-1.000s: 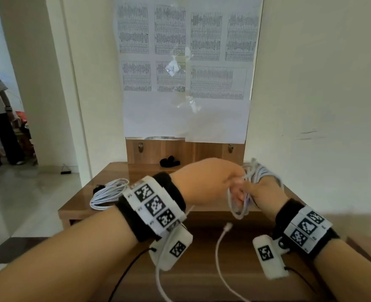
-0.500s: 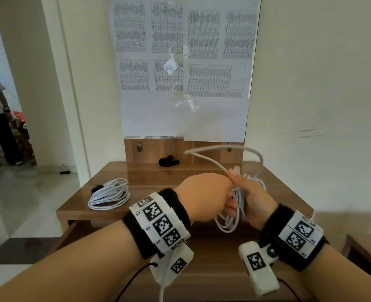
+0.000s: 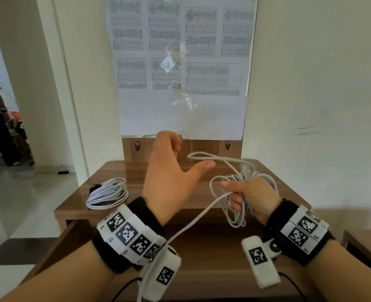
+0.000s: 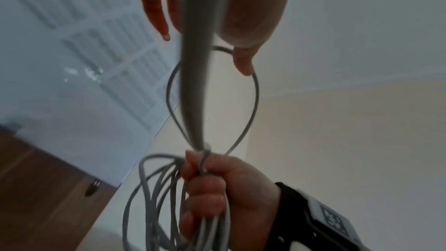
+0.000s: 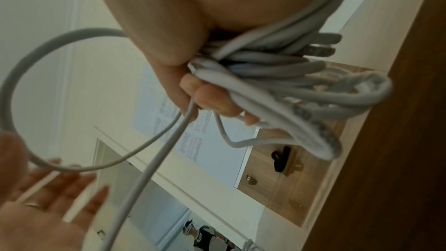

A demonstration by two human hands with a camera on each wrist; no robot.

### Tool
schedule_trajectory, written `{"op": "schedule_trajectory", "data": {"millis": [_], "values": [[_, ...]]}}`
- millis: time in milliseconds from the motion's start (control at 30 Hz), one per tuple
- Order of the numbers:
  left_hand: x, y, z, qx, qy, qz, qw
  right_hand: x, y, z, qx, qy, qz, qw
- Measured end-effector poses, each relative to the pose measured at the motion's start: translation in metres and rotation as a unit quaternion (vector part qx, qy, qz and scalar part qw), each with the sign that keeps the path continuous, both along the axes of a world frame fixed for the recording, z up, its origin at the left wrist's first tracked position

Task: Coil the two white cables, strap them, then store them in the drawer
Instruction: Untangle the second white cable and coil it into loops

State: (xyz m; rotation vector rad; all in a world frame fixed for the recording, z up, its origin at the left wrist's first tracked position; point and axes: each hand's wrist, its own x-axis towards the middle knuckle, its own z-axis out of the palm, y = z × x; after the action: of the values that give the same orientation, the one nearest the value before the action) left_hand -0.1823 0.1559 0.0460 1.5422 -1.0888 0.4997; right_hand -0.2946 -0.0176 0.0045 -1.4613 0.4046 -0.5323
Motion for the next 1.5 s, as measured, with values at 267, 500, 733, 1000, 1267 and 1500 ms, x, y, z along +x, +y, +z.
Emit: {"op": "schedule_trajectory", "data": {"millis": [267, 500, 733, 1000, 1267, 1500], "values": [[0.012, -0.003, -0.006, 0.091, -0.088, -0.104, 0.986, -0.007, 0.006, 0.006, 0.013, -0.064, 0.137, 0.988], [0.021, 0.000, 0.018, -0.101, 0.421, -0.230, 0.872, -0.016, -0.003, 0.005, 0.005, -0.095, 0.206, 0.974], [0.017, -0.021, -0.017, 0.026, 0.487, -0.242, 0.839, -0.017, 0.002, 0.012, -0.007, -0.079, 0.194, 0.978], [0.021, -0.022, -0.015, 0.003, 0.424, -0.249, 0.871, -0.016, 0.005, 0.008, 0.028, 0.015, 0.259, 0.965], [0.026, -0.009, -0.012, 0.146, 0.458, -0.229, 0.846, -0.020, 0.007, 0.007, 0.068, 0.013, 0.232, 0.970], [0.015, 0.016, 0.008, 0.318, 0.510, -0.428, 0.675, -0.017, 0.001, 0.013, 0.114, -0.010, 0.114, 0.987]]}}
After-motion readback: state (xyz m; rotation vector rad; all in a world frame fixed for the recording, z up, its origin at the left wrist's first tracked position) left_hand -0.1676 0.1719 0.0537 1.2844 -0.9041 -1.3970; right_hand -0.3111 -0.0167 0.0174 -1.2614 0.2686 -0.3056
